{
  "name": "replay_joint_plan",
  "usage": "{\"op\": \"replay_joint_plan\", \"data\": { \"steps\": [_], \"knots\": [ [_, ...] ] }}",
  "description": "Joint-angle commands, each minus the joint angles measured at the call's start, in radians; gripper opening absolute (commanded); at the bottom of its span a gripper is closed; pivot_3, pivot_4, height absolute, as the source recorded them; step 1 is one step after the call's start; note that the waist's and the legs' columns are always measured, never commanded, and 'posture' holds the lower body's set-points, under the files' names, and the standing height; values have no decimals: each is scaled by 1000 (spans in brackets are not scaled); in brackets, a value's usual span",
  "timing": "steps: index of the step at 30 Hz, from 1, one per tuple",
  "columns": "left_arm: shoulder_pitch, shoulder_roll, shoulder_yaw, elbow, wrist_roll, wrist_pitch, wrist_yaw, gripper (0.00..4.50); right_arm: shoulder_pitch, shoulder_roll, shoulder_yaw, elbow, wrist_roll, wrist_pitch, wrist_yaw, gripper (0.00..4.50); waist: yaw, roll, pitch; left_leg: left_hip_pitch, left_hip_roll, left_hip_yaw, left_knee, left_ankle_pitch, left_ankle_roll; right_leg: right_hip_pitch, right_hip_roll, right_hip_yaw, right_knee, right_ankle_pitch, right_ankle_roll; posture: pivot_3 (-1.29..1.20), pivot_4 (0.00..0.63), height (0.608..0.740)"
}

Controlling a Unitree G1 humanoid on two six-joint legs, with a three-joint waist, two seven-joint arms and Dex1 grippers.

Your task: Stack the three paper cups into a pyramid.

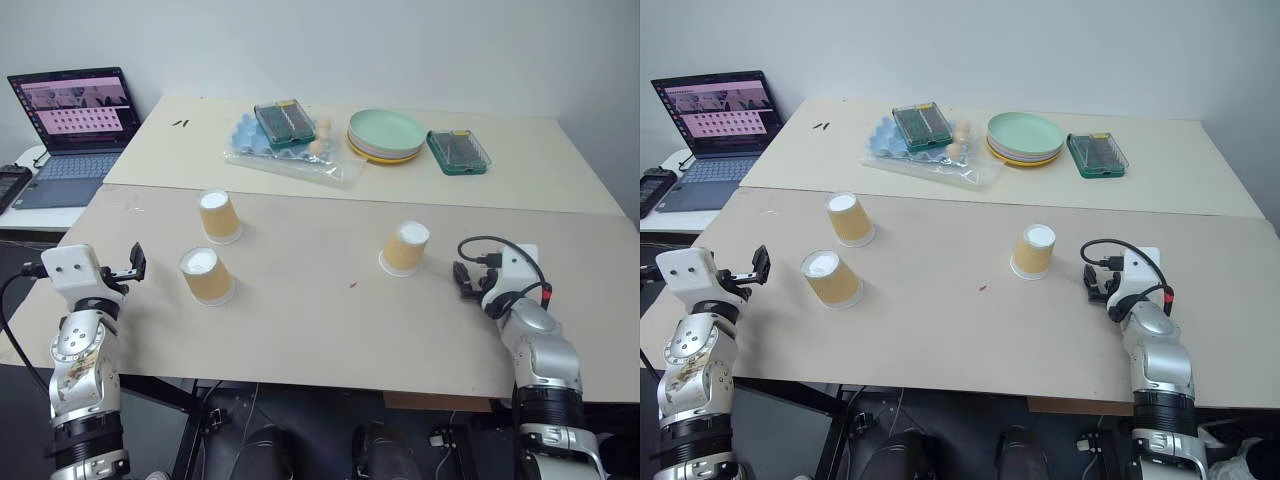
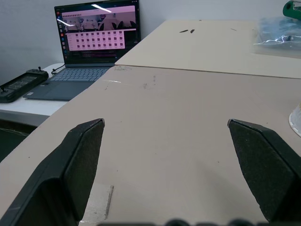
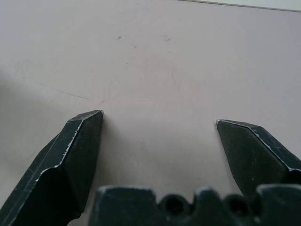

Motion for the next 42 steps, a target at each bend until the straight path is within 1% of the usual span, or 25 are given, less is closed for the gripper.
{"op": "replay_joint_plan", "data": {
  "steps": [1,3,6,7,8,10,11,12,13,15,17,19,20,22,25,32,35,39,42],
  "knots": [
    [-22,8,-1,-9,-10,-2,-12,4500,-21,-13,-26,-9,-10,-28,-26,4436,0,0,0,0,0,0,0,0,0,0,0,0,0,0,0,0,150,706],
    [-11,18,-7,-3,-20,-1,-51,4500,-117,-36,-103,-57,69,-14,-28,4436,0,0,0,0,0,0,0,0,0,0,0,0,0,0,0,0,150,706],
    [17,32,-2,-16,-34,9,-98,4500,-257,-45,-145,-176,259,49,75,4436,-8,1,0,0,0,2,0,0,0,-2,0,3,2,0,-1,0,150,706],
    [37,41,-2,-25,-37,14,-119,4500,-323,-52,-128,-254,369,111,147,4436,-9,1,0,0,0,2,0,0,0,-3,1,3,2,0,-1,0,150,706],
    [50,47,-2,-33,-38,19,-132,4500,-366,-60,-115,-306,442,156,194,4436,-17,2,1,0,1,2,0,0,0,-3,1,3,2,0,-1,0,150,706],
    [93,69,2,-51,-49,25,-176,4500,-426,-96,-30,-435,601,271,354,4436,-25,2,0,0,2,3,-3,0,0,-5,2,5,2,0,-1,0,150,706],
    [106,78,5,-57,-54,27,-192,4500,-438,-111,-1,-468,644,307,401,4436,-26,1,0,0,4,3,-3,0,0,-5,4,4,1,0,-1,0,150,706],
    [125,93,8,-66,-58,32,-214,4500,-444,-130,55,-502,672,341,463,4436,-24,-2,-2,0,5,3,-5,0,0,-4,6,3,1,0,-1,0,150,706],
    [135,103,11,-72,-59,36,-228,4500,-445,-143,89,-519,686,359,496,4436,-22,-6,-5,3,5,2,-9,0,-1,-2,6,2,0,0,-1,0,150,706],
    [158,131,15,-81,-64,41,-269,4500,-438,-170,175,-555,673,370,563,4436,-16,-11,-8,5,5,1,-10,0,-1,2,6,-1,-2,0,-1,0,150,706],
    [187,166,19,-92,-71,45,-314,4500,-428,-187,253,-577,665,387,623,4436,-6,-11,-8,4,3,1,-8,-1,1,4,1,-2,-3,0,-1,0,150,706],
    [261,260,4,-166,-131,88,-485,4500,-383,-223,402,-579,542,330,700,4436,0,-11,-8,4,1,1,-7,-2,3,4,-2,-2,-6,0,-1,0,150,706],
    [291,308,-19,-202,-151,98,-573,4500,-364,-223,439,-575,505,307,713,4436,1,-12,-8,4,1,1,-6,-3,3,4,-2,-2,-8,0,-1,0,150,706],
    [314,362,-53,-234,-174,105,-675,4500,-348,-214,464,-567,472,281,716,4436,7,-11,-8,4,1,0,-5,-3,3,4,-2,-3,-8,0,-1,0,150,706],
    [274,401,-122,-227,-170,100,-761,4500,-340,-192,453,-562,456,274,701,4436,12,-8,-6,4,0,1,-5,-3,2,3,-4,-4,-7,0,-1,0,150,706],
    [50,387,-262,-67,-107,51,-829,4500,-312,-175,425,-590,445,294,662,4436,10,-8,-6,5,1,1,-5,-1,1,3,-1,-4,-2,1,-2,0,150,706],
    [-36,361,-315,-1,-77,21,-846,4500,-299,-173,410,-609,452,309,642,4436,8,-8,-6,4,0,1,-5,-1,1,3,-1,-3,-3,1,-2,0,150,706],
    [-119,323,-355,47,-59,-2,-860,4500,-286,-177,402,-629,453,320,625,4436,4,-8,-6,4,1,1,-5,-1,1,3,0,-3,-2,1,-1,0,150,706],
    [-152,299,-369,56,-58,0,-862,4500,-280,-182,397,-636,449,324,616,4436,2,-8,-6,3,1,1,-5,-1,1,3,1,-3,-2,1,-1,0,150,706]
  ]
}}
